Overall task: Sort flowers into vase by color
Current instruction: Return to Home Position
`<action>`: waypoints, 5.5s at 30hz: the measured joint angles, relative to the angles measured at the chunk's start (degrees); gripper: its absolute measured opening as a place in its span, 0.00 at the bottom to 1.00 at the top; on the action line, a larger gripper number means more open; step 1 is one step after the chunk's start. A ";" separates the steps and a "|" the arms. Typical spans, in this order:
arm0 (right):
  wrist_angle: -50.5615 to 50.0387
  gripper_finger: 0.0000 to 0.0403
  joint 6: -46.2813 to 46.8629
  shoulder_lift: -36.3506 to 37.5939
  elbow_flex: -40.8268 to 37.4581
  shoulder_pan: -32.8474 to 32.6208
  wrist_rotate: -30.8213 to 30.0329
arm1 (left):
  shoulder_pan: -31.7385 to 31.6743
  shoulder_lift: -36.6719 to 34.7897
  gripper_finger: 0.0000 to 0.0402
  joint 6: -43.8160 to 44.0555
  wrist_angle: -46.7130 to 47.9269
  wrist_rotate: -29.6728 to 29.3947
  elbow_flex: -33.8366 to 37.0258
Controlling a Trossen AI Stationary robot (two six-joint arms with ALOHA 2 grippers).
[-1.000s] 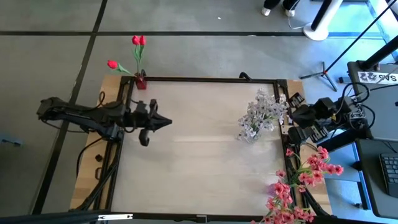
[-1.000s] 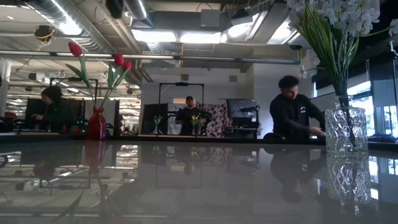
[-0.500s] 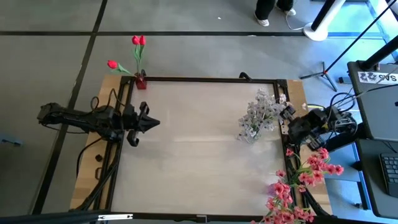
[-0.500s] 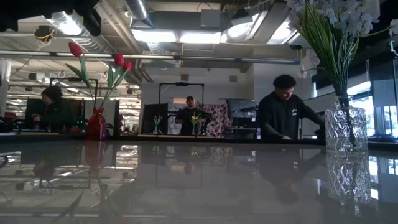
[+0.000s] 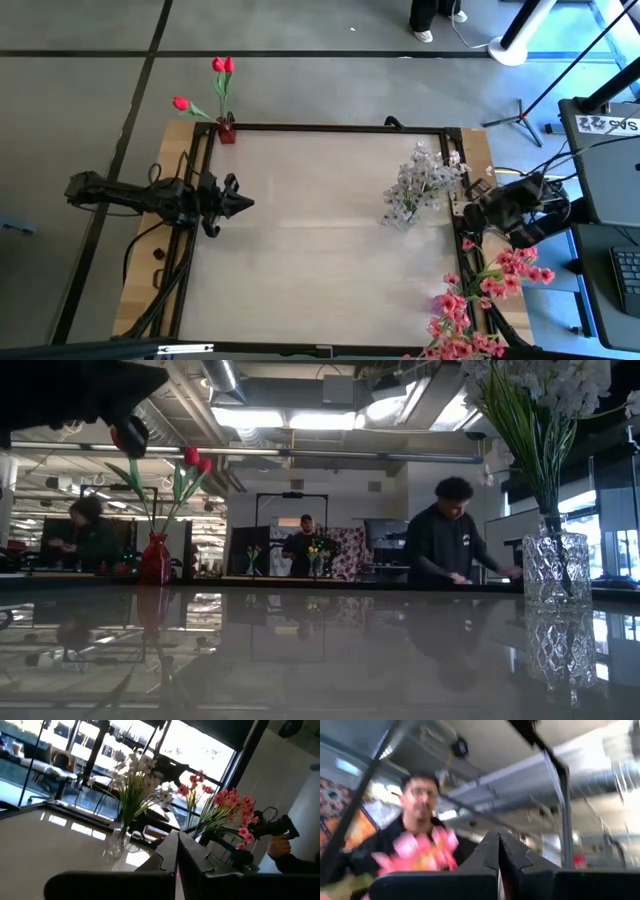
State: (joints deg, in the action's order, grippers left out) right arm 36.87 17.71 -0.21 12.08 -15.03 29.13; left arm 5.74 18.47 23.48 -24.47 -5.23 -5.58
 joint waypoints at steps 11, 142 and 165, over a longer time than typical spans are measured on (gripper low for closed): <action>-6.54 0.00 9.34 -0.03 0.00 0.02 6.21 | 0.00 -2.20 0.01 -2.85 -4.97 1.03 5.20; -44.75 0.00 -5.57 0.00 -3.37 0.04 -7.53 | 0.00 -2.16 0.01 -3.05 4.79 1.31 5.13; -44.75 0.00 -5.59 0.00 -3.37 0.02 -7.51 | 0.00 -2.16 0.01 -3.06 4.79 1.31 5.13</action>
State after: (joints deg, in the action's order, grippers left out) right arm -7.88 12.12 -0.21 8.71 -15.00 21.63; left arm 5.74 16.32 20.42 -19.68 -3.92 -0.45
